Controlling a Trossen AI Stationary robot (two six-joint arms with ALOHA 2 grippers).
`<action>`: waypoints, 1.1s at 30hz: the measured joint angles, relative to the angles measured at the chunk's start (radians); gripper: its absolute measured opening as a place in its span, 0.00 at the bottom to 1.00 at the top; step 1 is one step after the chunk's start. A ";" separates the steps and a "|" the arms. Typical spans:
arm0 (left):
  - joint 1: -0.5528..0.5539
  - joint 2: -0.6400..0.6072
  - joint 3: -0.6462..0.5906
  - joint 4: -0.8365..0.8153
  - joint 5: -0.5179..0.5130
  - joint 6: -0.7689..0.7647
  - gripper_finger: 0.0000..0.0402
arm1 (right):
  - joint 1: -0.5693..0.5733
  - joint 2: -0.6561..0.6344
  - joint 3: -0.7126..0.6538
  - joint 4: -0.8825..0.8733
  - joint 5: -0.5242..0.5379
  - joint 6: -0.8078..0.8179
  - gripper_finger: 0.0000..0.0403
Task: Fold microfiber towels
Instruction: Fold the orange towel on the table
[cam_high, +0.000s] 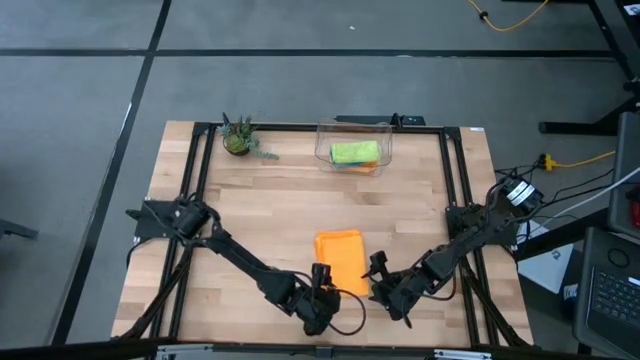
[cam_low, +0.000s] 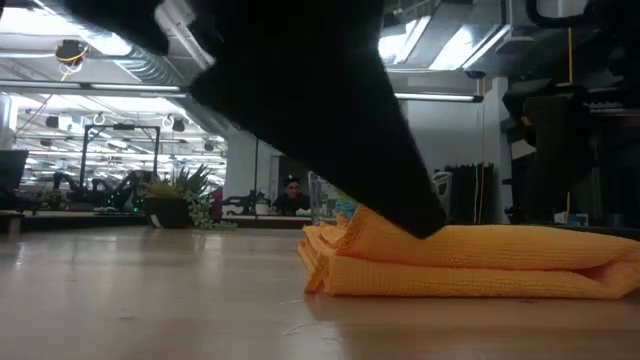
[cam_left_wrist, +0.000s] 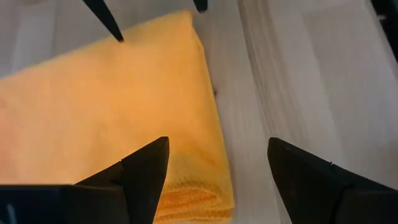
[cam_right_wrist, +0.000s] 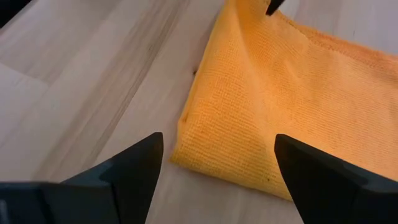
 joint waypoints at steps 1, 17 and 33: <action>0.000 0.004 0.000 -0.005 0.001 0.000 0.67 | 0.000 0.000 0.000 0.000 0.000 -0.001 0.77; 0.021 0.029 -0.032 -0.056 0.035 -0.064 0.67 | -0.051 0.053 0.000 0.007 -0.067 -0.005 0.77; 0.043 0.028 -0.034 -0.065 0.053 -0.124 0.67 | -0.048 0.048 0.002 -0.029 -0.102 0.001 0.77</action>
